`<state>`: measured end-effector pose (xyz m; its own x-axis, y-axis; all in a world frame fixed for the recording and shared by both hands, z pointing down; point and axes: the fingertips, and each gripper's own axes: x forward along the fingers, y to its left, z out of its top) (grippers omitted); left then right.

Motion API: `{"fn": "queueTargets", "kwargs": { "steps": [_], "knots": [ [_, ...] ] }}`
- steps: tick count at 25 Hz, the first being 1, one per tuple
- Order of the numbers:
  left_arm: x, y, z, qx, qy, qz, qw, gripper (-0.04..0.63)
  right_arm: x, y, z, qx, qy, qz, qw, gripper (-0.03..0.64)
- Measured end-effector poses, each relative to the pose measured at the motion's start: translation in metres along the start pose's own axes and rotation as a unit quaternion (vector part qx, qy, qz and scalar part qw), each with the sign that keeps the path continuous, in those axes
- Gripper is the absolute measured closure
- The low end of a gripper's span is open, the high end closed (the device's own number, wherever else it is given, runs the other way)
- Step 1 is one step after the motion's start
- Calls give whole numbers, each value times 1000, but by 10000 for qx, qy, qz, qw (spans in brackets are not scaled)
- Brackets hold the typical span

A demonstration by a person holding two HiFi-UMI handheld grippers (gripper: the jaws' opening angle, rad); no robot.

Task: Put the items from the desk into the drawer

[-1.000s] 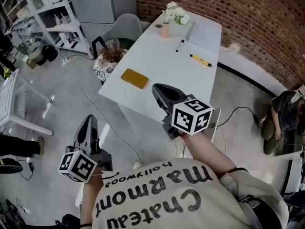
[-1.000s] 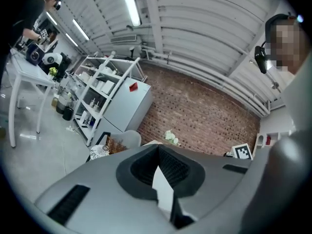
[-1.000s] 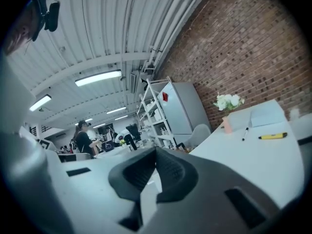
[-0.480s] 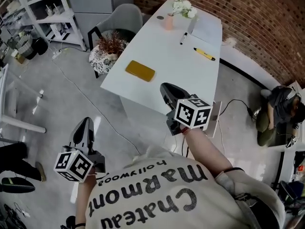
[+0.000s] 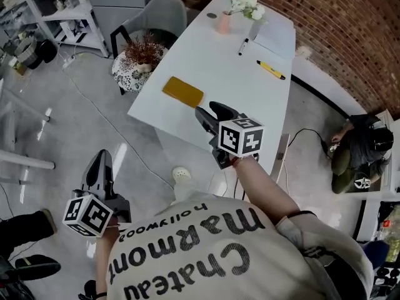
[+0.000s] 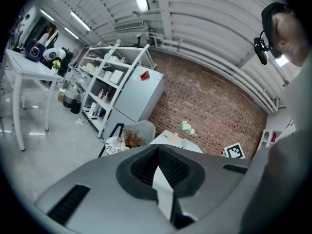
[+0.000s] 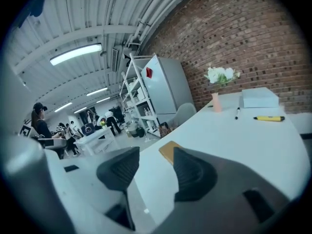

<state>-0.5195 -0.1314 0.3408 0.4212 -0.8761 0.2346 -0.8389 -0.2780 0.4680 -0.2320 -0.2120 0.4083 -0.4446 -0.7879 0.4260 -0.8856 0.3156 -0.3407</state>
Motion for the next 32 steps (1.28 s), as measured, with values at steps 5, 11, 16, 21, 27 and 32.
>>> {"fn": "queueTargets", "kwargs": {
  "steps": [5,11,16,21,27,32],
  "knots": [
    [22,15,19,-64,-88,247,9996,595,52,1,24,-468,244,267,9983,355],
    [36,37,25,-207,-121,576,9981,595,106,-3,28,-1224,729,386,9890,285],
    [46,53,25,-360,-130,830,9958,595,141,-16,22,-1085,1035,548,9872,270],
    [43,66,26,-454,-110,1094,9929,595,170,-35,-1,-1396,1520,543,9770,210],
    [25,87,23,-577,-144,1521,9866,595,200,-40,-27,-1699,2185,721,9582,178],
    [17,96,17,-676,-175,1674,9834,595,211,-46,-40,-1970,2529,680,9448,166]
  ]
}}
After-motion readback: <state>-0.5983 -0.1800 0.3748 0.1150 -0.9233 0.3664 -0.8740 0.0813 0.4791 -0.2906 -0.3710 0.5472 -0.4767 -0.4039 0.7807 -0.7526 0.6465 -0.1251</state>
